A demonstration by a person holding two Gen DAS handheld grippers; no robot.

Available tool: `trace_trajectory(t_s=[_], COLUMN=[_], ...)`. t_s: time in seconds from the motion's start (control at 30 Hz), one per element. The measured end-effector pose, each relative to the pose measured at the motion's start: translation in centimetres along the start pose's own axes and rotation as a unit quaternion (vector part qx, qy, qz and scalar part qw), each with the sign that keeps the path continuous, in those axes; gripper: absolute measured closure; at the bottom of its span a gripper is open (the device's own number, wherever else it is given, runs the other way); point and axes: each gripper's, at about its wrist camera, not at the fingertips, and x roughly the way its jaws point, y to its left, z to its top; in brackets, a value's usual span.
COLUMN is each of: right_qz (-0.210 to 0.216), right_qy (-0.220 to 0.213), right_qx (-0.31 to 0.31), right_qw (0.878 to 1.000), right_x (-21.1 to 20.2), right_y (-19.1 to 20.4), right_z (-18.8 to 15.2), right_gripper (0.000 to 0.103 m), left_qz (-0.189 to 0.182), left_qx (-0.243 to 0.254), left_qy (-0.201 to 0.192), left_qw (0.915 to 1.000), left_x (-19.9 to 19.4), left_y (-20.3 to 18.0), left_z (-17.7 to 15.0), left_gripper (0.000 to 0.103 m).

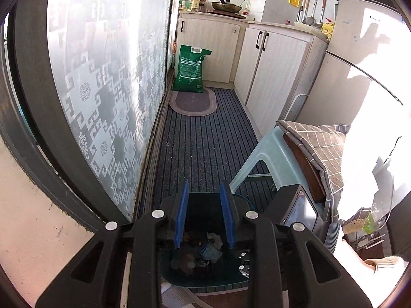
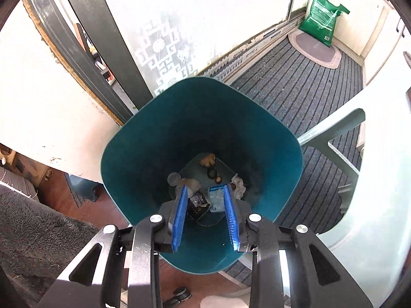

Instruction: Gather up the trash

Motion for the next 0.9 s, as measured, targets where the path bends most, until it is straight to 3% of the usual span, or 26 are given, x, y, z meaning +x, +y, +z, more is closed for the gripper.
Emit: trace_trajectory(t_s=[0.37,0.5,0.77,0.83,0.9], right_qz=[-0.013,-0.032,-0.068,-0.075,-0.076], right_qy=[-0.116,-0.158,-0.222,-0.235,-0.246], right_qx=[0.02,0.032,0.06,0.061,0.065], right_qw=[0.993,0.986,0.971,0.967,0.964], right_x=[-9.7,-13.5,-20.0,-21.4,-22.6], right_y=[-1.9,-3.1,-4.9,-4.9,-5.0], right_z=[-0.1,-0.9,-3.6,-4.3,-5.2], right_gripper=[0.078,0.078,0.077,0.068,0.066], left_qz=[0.016,0.027,0.037,0.035,0.032], left_qx=[0.043,0.048,0.064,0.065,0.065], left_qy=[-0.042,-0.049,-0.068,-0.074,-0.079], left_qw=[0.9981,0.9973,0.9949,0.9945,0.9942], left_x=[-3.0,-3.4,-4.6,-5.0,-5.4], left_y=[-3.5,-4.3,-6.1,-6.4,-6.8], left_z=[0.3,-0.5,-1.9,-2.2,-2.5], left_gripper=[0.069,0.056,0.052,0.049,0.047])
